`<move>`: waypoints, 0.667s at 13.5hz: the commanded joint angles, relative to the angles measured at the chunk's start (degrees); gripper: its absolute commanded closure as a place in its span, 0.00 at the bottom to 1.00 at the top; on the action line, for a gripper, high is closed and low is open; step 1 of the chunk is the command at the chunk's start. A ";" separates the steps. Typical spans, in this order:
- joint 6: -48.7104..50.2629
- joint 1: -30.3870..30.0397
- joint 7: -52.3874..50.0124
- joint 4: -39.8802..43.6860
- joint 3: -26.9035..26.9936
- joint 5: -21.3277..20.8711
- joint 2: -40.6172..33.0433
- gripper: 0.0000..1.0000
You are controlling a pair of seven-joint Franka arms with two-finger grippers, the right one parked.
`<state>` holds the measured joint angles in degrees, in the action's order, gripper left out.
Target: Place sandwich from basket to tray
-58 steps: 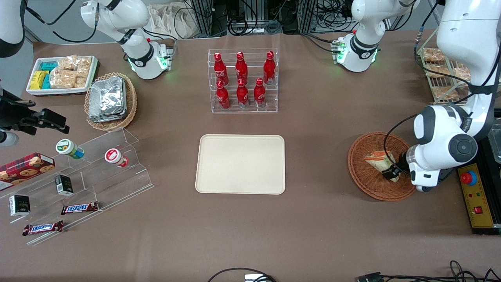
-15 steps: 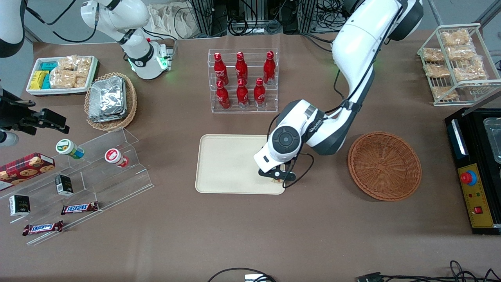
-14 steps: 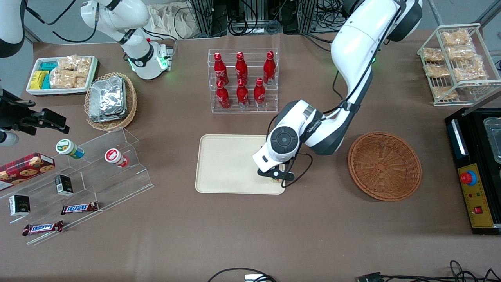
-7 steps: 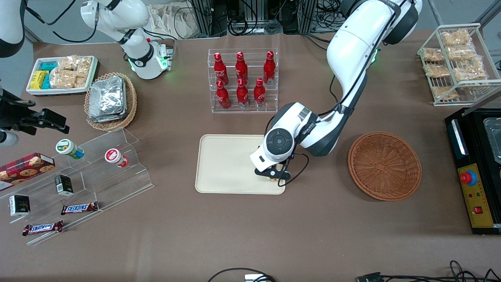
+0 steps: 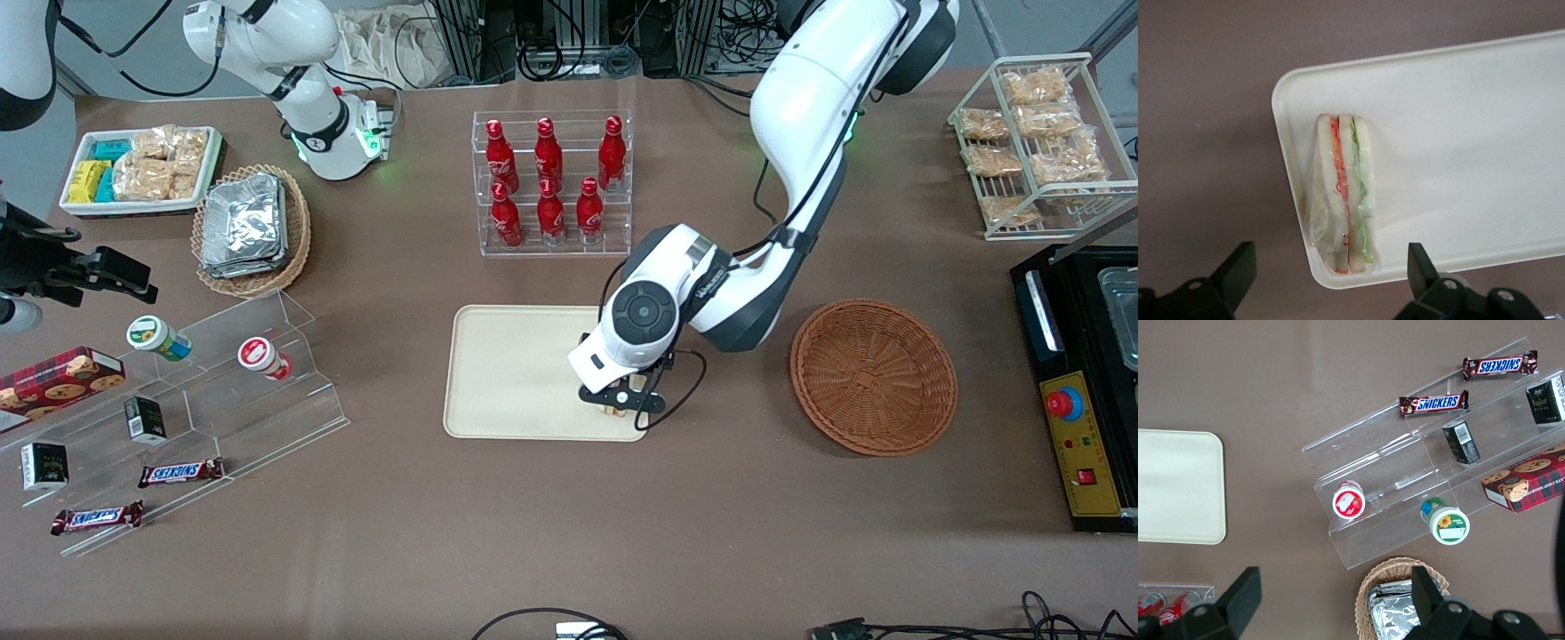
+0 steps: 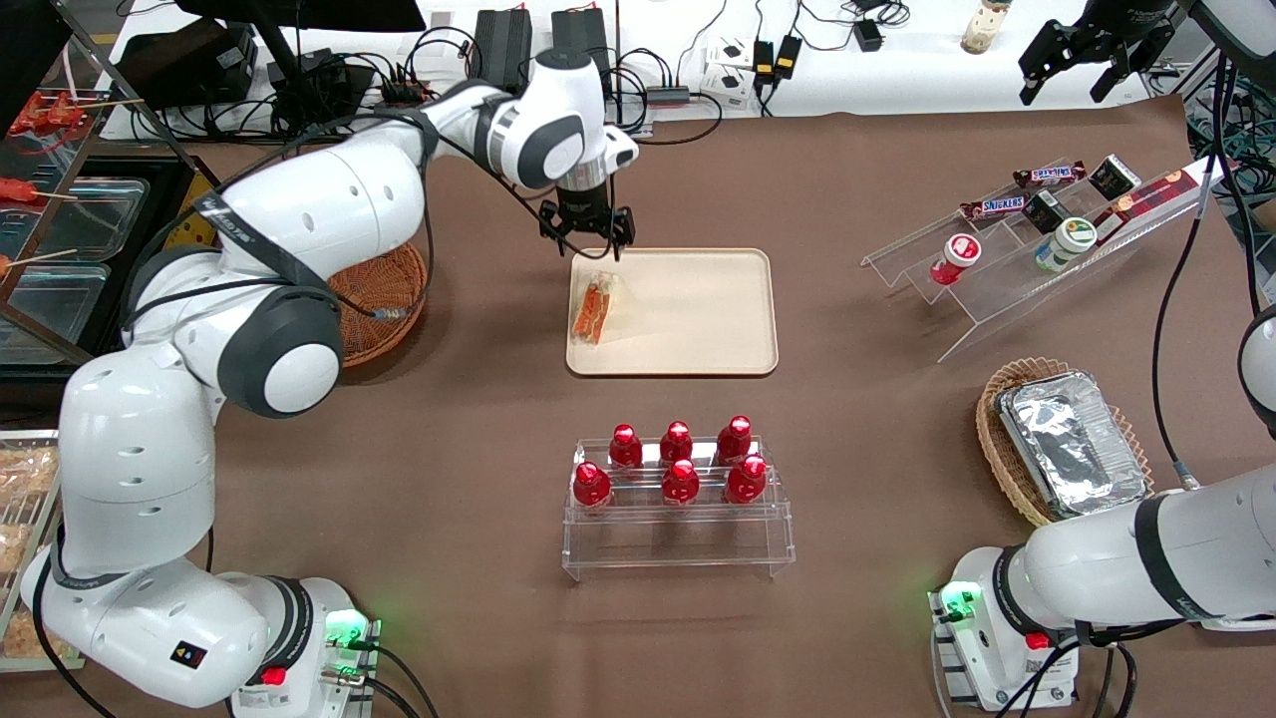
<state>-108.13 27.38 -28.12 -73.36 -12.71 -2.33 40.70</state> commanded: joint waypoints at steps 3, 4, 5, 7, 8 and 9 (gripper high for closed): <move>11.52 -3.28 0.00 -3.61 0.49 -1.28 -10.45 0.00; 11.01 -4.77 0.00 -6.41 0.40 -1.19 -12.90 0.00; 10.74 -5.31 -0.09 -9.14 0.49 -1.28 -15.54 0.00; 10.48 -7.59 -0.35 -15.90 0.49 -1.28 -21.25 0.00; 10.13 -7.77 -0.53 -19.33 0.49 -1.36 -24.24 0.00; 9.43 -8.04 -0.53 -22.14 0.58 -1.36 -26.62 0.00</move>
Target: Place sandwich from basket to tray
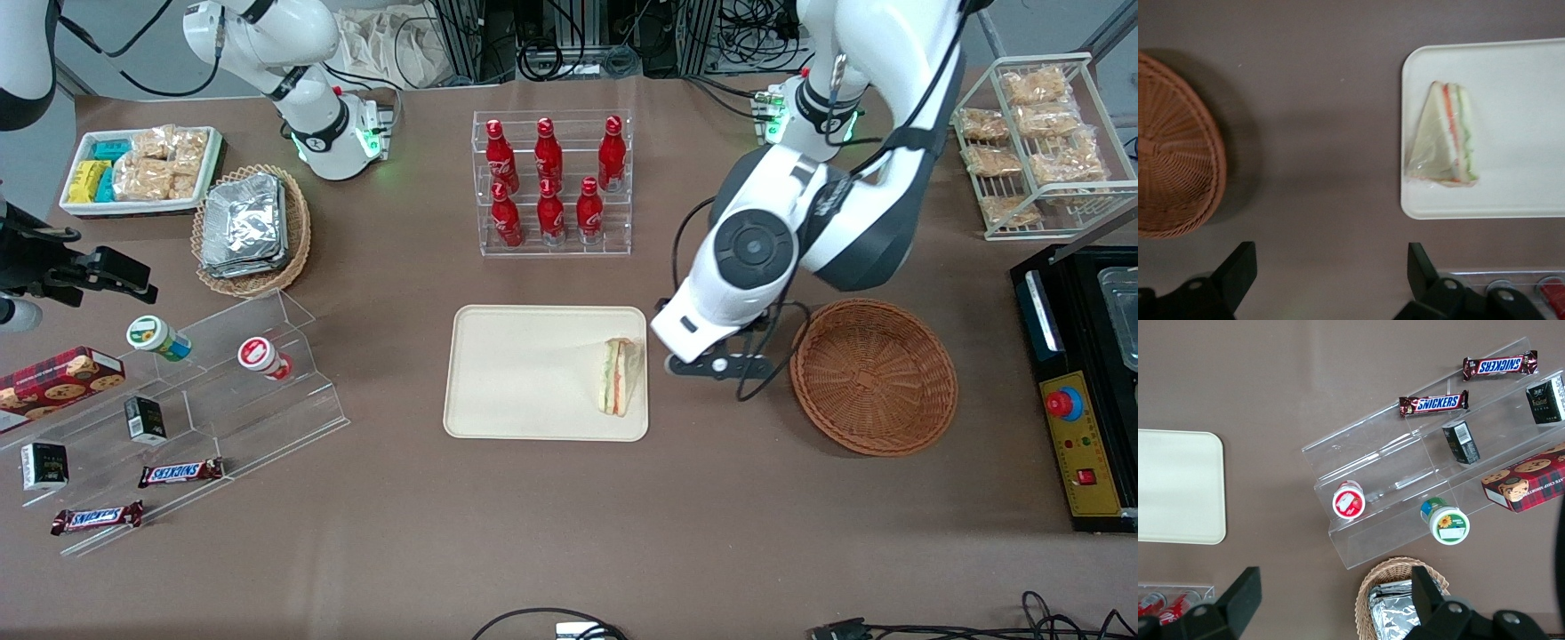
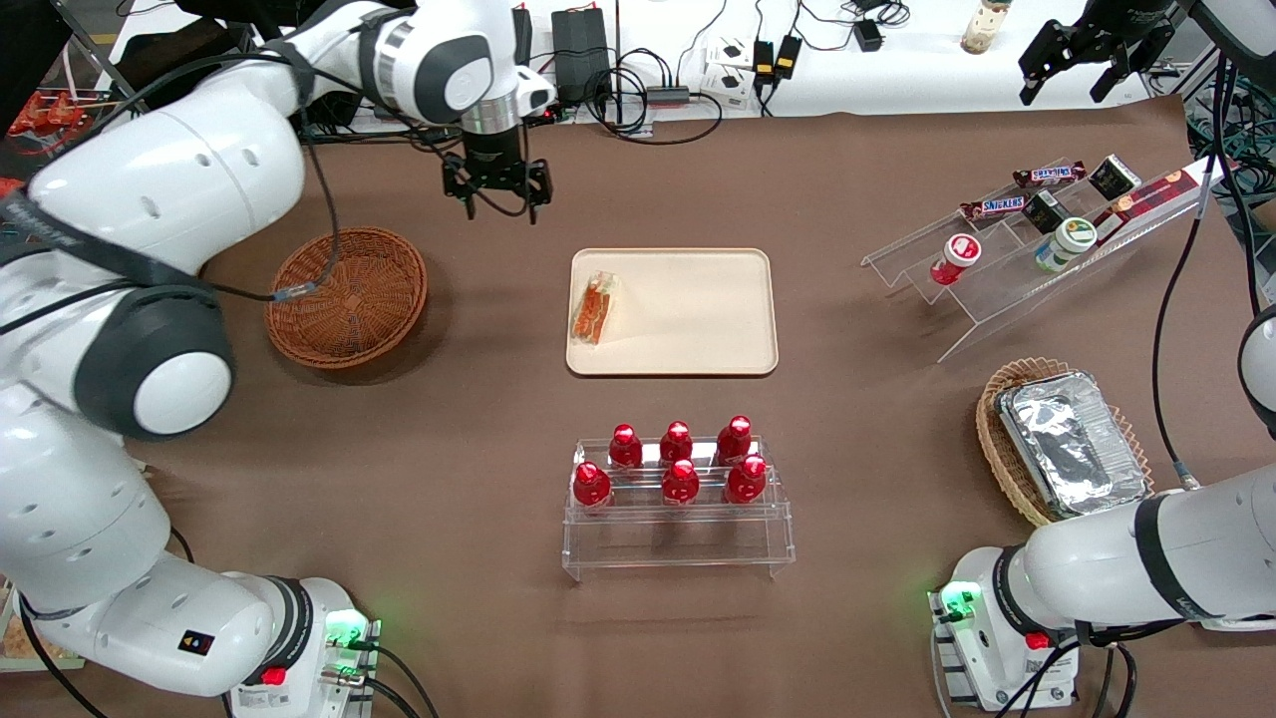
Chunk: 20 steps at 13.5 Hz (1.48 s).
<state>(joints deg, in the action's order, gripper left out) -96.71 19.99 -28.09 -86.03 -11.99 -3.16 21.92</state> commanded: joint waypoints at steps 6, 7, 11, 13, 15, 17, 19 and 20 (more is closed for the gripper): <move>-2.17 -10.92 0.23 -14.35 0.03 -0.62 -12.17 0.00; -1.56 -12.50 0.15 -13.48 0.03 -0.62 -12.08 0.00; -1.55 -20.32 0.15 -7.85 0.12 0.08 -10.06 0.00; -2.43 -22.00 0.23 -7.32 0.21 -0.27 -9.62 0.00; -1.91 -22.89 1.10 -4.69 0.12 -0.27 -8.13 0.00; -1.73 -22.89 9.24 -1.44 0.21 -0.53 -6.90 0.00; -1.73 -22.89 11.13 0.33 1.60 -0.10 -5.93 0.00; -1.81 -22.89 11.04 0.85 2.14 0.08 -5.75 0.00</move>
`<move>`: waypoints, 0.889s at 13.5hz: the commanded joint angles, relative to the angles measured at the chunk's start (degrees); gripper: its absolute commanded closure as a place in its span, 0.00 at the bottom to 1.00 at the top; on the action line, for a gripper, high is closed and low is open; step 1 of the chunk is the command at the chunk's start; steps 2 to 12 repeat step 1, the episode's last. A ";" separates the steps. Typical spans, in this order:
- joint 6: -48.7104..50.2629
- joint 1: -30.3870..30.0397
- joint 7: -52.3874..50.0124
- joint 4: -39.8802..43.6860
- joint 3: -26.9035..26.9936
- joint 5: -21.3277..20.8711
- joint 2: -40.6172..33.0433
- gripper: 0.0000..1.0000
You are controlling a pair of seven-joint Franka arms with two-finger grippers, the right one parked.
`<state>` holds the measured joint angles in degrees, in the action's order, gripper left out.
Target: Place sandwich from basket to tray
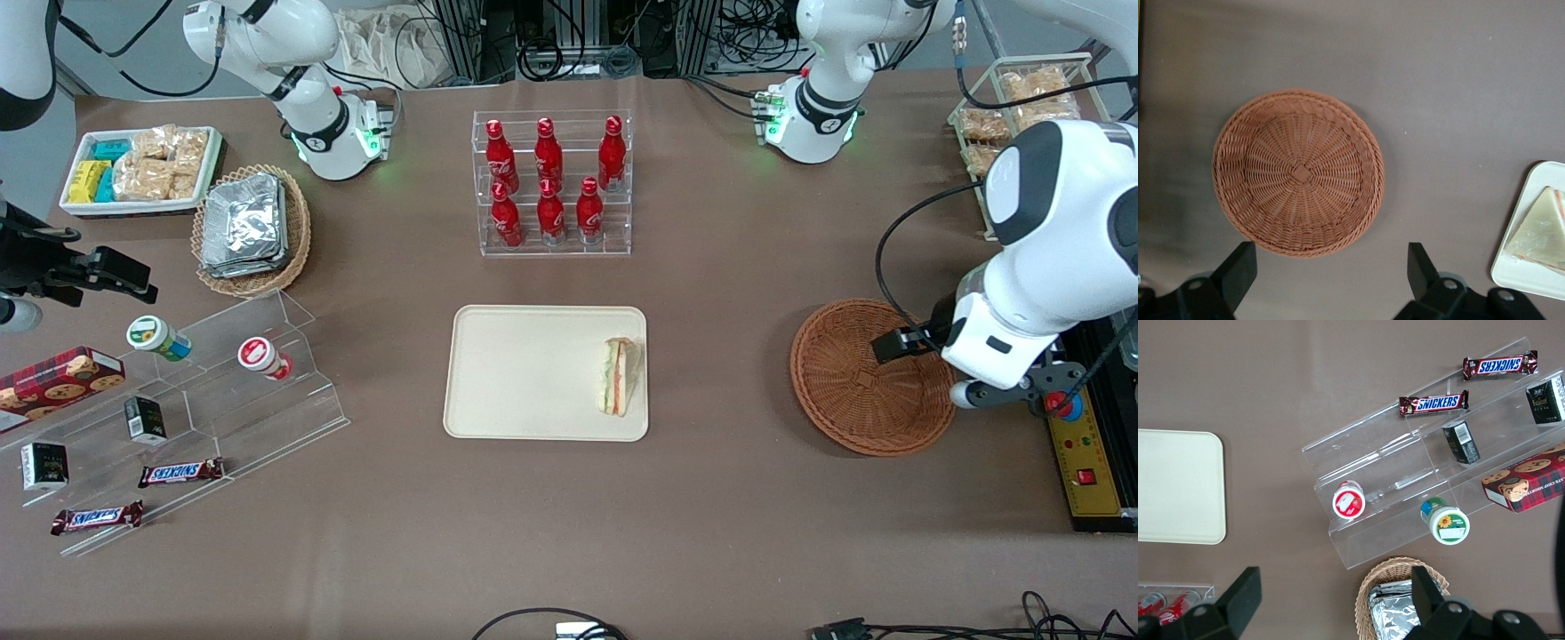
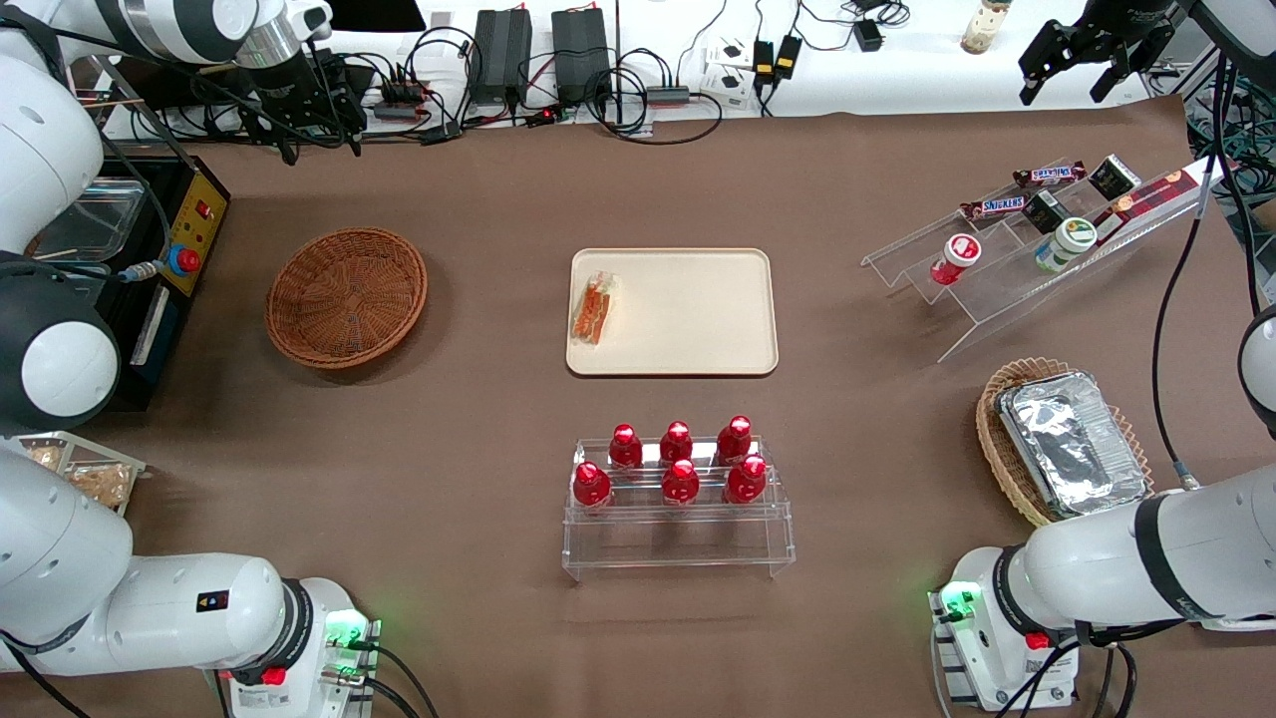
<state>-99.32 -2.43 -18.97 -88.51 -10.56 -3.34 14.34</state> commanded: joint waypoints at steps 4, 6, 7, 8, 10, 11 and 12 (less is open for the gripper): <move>0.88 -0.38 1.58 3.69 0.72 0.18 1.83 0.00; 0.88 -0.38 1.58 3.69 0.72 0.18 1.83 0.00; 0.88 -0.38 1.58 3.69 0.72 0.18 1.83 0.00; 0.88 -0.38 1.58 3.69 0.72 0.18 1.83 0.00; 0.88 -0.38 1.58 3.69 0.72 0.18 1.83 0.00; 0.88 -0.38 1.58 3.69 0.72 0.18 1.83 0.00; 0.88 -0.38 1.58 3.69 0.72 0.18 1.83 0.00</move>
